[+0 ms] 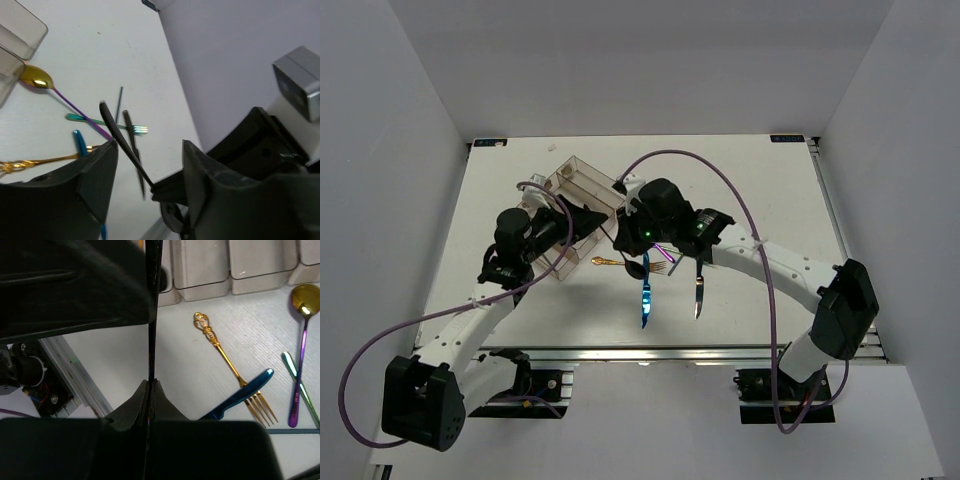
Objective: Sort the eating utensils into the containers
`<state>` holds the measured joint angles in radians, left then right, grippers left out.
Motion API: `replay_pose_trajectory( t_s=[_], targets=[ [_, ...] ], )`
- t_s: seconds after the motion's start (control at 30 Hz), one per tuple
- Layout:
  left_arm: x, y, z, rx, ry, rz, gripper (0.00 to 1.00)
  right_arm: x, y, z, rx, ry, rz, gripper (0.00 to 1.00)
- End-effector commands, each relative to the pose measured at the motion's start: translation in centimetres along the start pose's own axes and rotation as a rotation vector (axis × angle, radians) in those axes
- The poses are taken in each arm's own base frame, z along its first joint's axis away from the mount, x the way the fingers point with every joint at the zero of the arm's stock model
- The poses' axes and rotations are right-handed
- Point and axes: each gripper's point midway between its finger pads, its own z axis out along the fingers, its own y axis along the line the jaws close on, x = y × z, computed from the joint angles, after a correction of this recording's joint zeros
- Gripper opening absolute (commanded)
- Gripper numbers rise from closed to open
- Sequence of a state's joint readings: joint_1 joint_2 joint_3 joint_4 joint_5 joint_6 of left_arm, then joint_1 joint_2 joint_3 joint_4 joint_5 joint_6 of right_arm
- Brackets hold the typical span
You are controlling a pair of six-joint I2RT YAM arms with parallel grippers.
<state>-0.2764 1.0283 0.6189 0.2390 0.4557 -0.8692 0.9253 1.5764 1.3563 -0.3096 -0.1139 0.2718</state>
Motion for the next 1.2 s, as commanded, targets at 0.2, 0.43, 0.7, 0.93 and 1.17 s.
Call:
replay_pose_trajectory(
  t_s=[0.2, 0.43, 0.7, 0.93, 1.17],
  targets=[
    [-1.9, 0.3, 0.8, -0.059, -0.043, 0.020, 0.35, -2.6, 5.0, -0.9, -0.097, -0.106, -0.055, 0.00],
    [-3.6, 3.7, 0.6, -0.275, -0.105, 0.013, 0.00, -3.2, 2.6, -2.1, 0.031, -0.189, -0.039, 0.86],
    [-12.5, 11.1, -3.0, -0.700, -0.327, 0.013, 0.00, -2.4, -3.1, -7.7, 0.221, -0.279, 0.010, 0.89],
    [-17.2, 15.5, -1.5, -0.843, -0.402, 0.039, 0.00, -0.5, -4.6, -9.7, 0.252, -0.287, 0.007, 0.90],
    [-17.1, 20.2, 0.9, -0.938, -0.364, 0.031, 0.00, 0.7, -5.6, -10.7, 0.286, -0.290, -0.006, 0.89]
  ],
)
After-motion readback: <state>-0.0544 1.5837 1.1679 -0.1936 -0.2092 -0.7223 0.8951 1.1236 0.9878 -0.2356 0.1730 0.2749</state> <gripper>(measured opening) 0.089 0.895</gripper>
